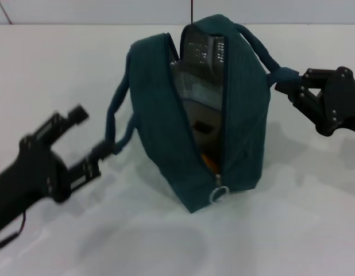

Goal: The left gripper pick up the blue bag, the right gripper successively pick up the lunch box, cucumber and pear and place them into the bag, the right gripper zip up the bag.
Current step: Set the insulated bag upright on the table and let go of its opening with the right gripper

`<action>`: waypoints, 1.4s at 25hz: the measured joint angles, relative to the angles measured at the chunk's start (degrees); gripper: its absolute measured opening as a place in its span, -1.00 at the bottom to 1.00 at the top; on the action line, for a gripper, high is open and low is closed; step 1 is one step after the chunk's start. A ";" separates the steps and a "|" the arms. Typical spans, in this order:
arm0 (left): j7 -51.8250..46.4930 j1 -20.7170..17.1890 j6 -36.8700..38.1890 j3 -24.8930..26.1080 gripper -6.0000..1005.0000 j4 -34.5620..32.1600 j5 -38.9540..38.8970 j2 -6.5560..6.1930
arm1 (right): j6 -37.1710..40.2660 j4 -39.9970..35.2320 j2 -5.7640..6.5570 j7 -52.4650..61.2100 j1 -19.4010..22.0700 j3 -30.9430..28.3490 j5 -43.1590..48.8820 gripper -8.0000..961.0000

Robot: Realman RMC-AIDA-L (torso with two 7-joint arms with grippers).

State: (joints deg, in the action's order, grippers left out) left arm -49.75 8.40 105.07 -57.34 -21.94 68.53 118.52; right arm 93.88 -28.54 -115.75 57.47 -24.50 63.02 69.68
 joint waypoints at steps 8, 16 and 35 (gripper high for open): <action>1.97 -1.37 -0.58 -0.36 0.63 1.83 9.48 0.50 | -0.78 3.85 0.01 -2.75 -2.19 -0.22 -0.24 -0.84; 0.75 5.68 -0.94 -0.08 0.63 6.92 13.71 0.80 | -0.78 4.91 -0.09 -3.03 -3.41 0.17 0.23 -0.84; -2.44 11.45 -7.07 0.22 0.44 8.25 9.94 0.93 | -0.53 6.97 -0.09 -6.04 -3.17 1.67 0.01 -0.84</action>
State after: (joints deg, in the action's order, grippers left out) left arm -52.19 19.85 97.99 -57.12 -13.68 78.47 119.45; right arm 93.35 -21.58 -115.83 51.43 -27.67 64.69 69.69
